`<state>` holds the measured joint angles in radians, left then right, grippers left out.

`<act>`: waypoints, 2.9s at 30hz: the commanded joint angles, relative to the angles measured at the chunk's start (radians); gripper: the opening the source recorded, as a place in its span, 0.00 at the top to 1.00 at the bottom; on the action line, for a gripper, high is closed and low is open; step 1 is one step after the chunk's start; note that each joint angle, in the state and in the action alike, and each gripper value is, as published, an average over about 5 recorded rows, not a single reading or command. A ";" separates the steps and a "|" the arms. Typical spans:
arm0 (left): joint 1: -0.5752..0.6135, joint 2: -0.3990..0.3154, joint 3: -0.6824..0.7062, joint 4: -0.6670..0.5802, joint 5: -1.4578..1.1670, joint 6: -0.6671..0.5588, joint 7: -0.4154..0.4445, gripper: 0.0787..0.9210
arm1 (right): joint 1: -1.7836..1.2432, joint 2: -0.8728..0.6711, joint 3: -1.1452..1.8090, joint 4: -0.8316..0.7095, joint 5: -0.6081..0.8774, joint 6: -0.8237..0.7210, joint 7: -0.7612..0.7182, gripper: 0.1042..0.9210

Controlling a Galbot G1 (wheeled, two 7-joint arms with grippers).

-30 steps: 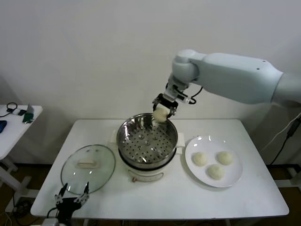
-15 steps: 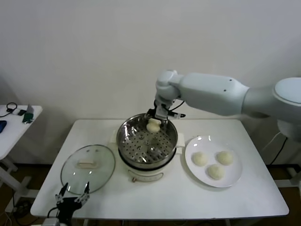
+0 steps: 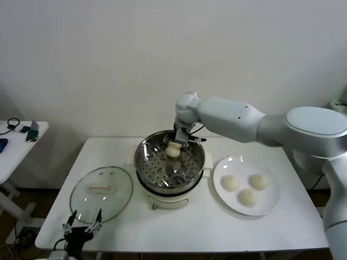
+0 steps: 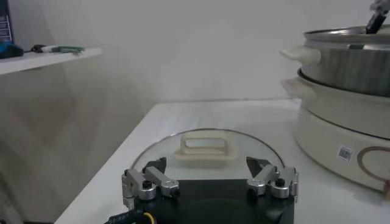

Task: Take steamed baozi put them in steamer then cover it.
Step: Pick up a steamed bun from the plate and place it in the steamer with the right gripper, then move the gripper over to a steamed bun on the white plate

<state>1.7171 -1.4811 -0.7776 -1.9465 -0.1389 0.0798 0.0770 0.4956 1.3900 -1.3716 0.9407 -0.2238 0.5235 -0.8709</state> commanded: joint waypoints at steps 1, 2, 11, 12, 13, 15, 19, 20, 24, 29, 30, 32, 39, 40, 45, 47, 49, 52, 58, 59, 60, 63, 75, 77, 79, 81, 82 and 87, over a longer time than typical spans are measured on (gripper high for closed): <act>0.000 0.000 0.001 0.002 0.001 -0.001 -0.001 0.12 | -0.027 0.027 0.006 -0.060 -0.021 0.012 0.020 0.24; -0.001 -0.001 0.001 0.002 0.002 -0.002 -0.001 0.12 | -0.029 0.029 0.008 -0.063 -0.022 0.016 0.030 0.21; -0.004 -0.004 0.006 -0.001 0.011 -0.003 -0.001 0.12 | 0.061 -0.032 0.001 0.035 0.129 0.021 0.039 0.12; -0.004 -0.005 0.007 -0.001 0.012 -0.003 -0.001 0.12 | 0.093 -0.049 -0.014 0.060 0.178 0.018 0.026 0.12; -0.004 -0.006 0.008 -0.001 0.013 -0.003 -0.001 0.12 | 0.131 -0.067 -0.032 0.087 0.230 0.013 0.011 0.12; -0.005 -0.008 0.011 0.000 0.016 -0.002 -0.001 0.12 | 0.211 -0.103 -0.077 0.135 0.342 -0.002 -0.025 0.12; -0.004 -0.013 0.016 -0.004 0.023 0.000 0.001 0.12 | 0.374 -0.194 -0.190 0.201 0.651 -0.124 -0.128 0.12; -0.004 -0.013 0.016 -0.005 0.023 0.000 0.002 0.12 | 0.407 -0.223 -0.217 0.212 0.729 -0.177 -0.161 0.12; -0.004 -0.012 0.016 -0.004 0.024 0.002 0.003 0.12 | 0.508 -0.353 -0.318 0.252 0.942 -0.391 -0.244 0.12; -0.005 -0.007 0.015 0.000 0.023 0.001 0.003 0.12 | 0.565 -0.506 -0.453 0.315 1.006 -0.598 -0.230 0.12; -0.007 -0.006 0.015 0.001 0.023 0.001 0.003 0.12 | 0.568 -0.538 -0.478 0.338 1.012 -0.631 -0.222 0.12; -0.010 -0.005 0.015 0.002 0.021 0.001 0.004 0.12 | 0.561 -0.594 -0.515 0.389 1.019 -0.687 -0.204 0.12; -0.024 -0.006 0.015 0.010 0.016 -0.005 0.003 0.12 | 0.416 -0.723 -0.510 0.502 0.997 -0.796 -0.132 0.12; -0.025 -0.005 0.015 0.011 0.014 -0.006 0.002 0.12 | 0.388 -0.728 -0.496 0.505 0.989 -0.804 -0.121 0.12; -0.030 -0.005 0.012 0.017 0.011 -0.008 0.002 0.12 | 0.250 -0.714 -0.426 0.478 0.893 -0.837 -0.070 0.12; -0.031 -0.006 0.012 0.019 0.011 -0.009 0.001 0.12 | 0.195 -0.696 -0.394 0.451 0.854 -0.843 -0.053 0.12; -0.030 -0.008 0.011 0.021 0.011 -0.011 0.000 0.12 | 0.142 -0.676 -0.357 0.425 0.827 -0.847 -0.038 0.12; -0.027 -0.009 0.011 0.026 0.011 -0.015 -0.001 0.12 | 0.063 -0.641 -0.299 0.385 0.786 -0.851 -0.018 0.12; -0.018 -0.008 0.008 0.030 0.011 -0.023 -0.001 0.12 | -0.052 -0.573 -0.211 0.329 0.729 -0.867 0.021 0.12; -0.017 -0.007 0.007 0.030 0.011 -0.024 -0.002 0.12 | -0.065 -0.563 -0.202 0.321 0.718 -0.869 0.029 0.12; -0.015 -0.007 0.006 0.030 0.011 -0.025 -0.002 0.12 | -0.079 -0.552 -0.193 0.311 0.707 -0.872 0.038 0.12; -0.012 -0.006 0.005 0.031 0.010 -0.028 -0.002 0.12 | -0.112 -0.521 -0.165 0.277 0.677 -0.881 0.061 0.12; -0.005 -0.008 0.010 0.034 0.010 -0.038 -0.003 0.12 | -0.170 -0.469 -0.122 0.211 0.619 -0.894 0.086 0.17; -0.006 -0.008 0.010 0.033 0.010 -0.038 -0.003 0.12 | -0.177 -0.466 -0.116 0.208 0.620 -0.896 0.087 0.20; -0.006 -0.007 0.009 0.032 0.010 -0.038 -0.003 0.12 | -0.177 -0.466 -0.114 0.209 0.620 -0.897 0.083 0.24; -0.007 -0.006 0.007 0.031 0.009 -0.037 -0.003 0.12 | -0.170 -0.469 -0.116 0.212 0.622 -0.897 0.074 0.29; -0.007 -0.006 0.006 0.031 0.008 -0.037 -0.004 0.12 | -0.164 -0.471 -0.118 0.216 0.626 -0.897 0.069 0.32; -0.009 -0.005 0.006 0.030 0.006 -0.036 -0.004 0.12 | -0.122 -0.482 -0.127 0.233 0.654 -0.895 0.044 0.42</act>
<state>1.7078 -1.4875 -0.7716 -1.9157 -0.1325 0.0430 0.0727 0.3746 0.9004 -1.5150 1.1785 0.4327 -0.3635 -0.8230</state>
